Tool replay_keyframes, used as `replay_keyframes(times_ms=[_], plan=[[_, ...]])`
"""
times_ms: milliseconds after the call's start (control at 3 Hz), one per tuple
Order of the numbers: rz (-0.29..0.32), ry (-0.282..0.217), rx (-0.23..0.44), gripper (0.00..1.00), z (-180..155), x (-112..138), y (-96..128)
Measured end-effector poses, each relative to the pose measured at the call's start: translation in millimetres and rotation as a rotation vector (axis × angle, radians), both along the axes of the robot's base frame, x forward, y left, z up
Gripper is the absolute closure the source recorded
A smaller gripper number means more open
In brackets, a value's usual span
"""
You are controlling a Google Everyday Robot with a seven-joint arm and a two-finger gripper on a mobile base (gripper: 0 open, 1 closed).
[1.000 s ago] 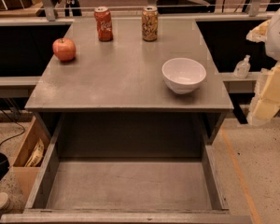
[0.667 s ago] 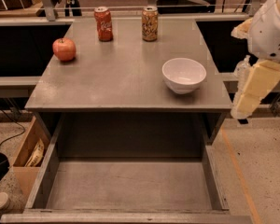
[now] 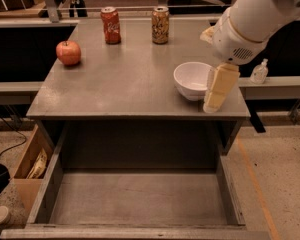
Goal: Move white bowl near apple
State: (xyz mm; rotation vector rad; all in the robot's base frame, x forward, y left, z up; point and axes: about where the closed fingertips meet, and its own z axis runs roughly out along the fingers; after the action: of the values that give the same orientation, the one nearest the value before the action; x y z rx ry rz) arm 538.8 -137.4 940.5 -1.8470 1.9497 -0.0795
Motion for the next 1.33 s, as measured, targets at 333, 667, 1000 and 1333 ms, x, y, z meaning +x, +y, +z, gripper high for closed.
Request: replay_keyframes(times_ms=[333,667,1000,1333], plan=[[0.043,0.018,-0.001,0.00,-31.1,22.9,9.7],[0.061,0.051,-0.017,0.00,-57.0,28.0,6.0],[0.068,0.081,-0.039,0.00,-76.2,27.7,-0.5],[0.076,0.113,-0.062,0.01,-94.3,20.1,-6.8]])
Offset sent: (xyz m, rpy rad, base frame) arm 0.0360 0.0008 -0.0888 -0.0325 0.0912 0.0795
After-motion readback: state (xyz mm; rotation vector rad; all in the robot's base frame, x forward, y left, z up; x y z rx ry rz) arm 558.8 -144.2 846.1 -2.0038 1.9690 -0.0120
